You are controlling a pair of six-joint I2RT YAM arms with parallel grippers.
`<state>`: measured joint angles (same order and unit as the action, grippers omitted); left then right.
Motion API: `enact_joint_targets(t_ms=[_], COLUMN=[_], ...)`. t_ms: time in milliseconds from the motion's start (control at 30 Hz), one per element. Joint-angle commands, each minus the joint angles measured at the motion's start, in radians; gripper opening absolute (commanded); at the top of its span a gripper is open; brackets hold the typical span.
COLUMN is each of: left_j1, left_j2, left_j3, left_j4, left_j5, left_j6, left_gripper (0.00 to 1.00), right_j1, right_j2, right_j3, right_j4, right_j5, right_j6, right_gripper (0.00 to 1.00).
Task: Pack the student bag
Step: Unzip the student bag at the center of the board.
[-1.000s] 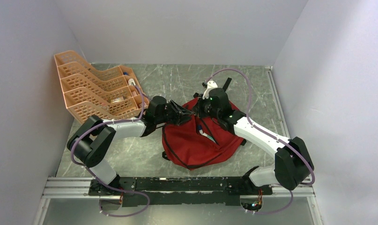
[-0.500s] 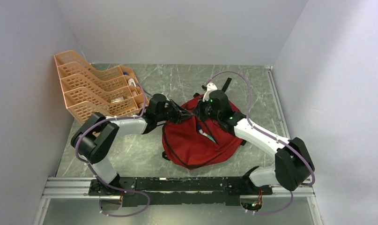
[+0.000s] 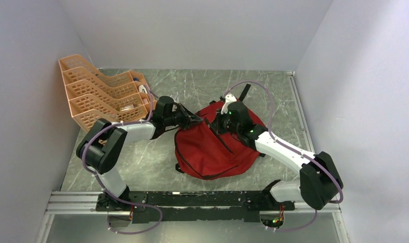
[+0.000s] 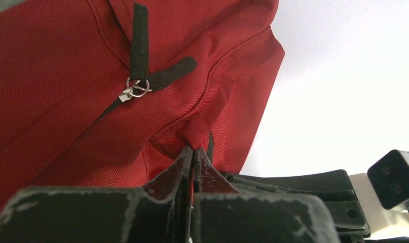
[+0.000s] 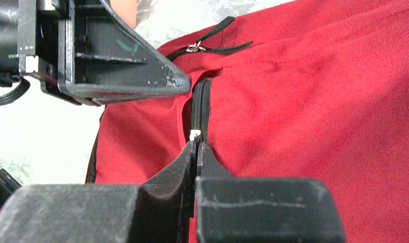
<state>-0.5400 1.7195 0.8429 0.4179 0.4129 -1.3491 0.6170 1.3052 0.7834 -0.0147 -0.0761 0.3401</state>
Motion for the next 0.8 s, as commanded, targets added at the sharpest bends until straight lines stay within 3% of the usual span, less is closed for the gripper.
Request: enact_joint_targets(t_ms=[0, 500, 767], left_j1=[0.055, 0.076, 0.105], left_j2=[0.024, 0.103, 0.153], left_j3=[0.046, 0.253, 0.323], left_j4=[-0.01, -0.212, -0.247], left_j5=[-0.044, -0.126, -0.147], left_j6=[0.045, 0.299, 0.343], left_gripper=[0.05, 0.05, 0.05], right_j1=[0.001, 0.003, 0.003], right_j2=[-0.044, -0.248, -0.334], right_j3=[-0.011, -0.119, -0.178], right_j4=[-0.076, -0.27, -0.373], right_j5=[-0.011, -0.004, 0.042], right_j6=[0.003, 0.189, 0.33], right_gripper=[0.0, 0.0, 0.0])
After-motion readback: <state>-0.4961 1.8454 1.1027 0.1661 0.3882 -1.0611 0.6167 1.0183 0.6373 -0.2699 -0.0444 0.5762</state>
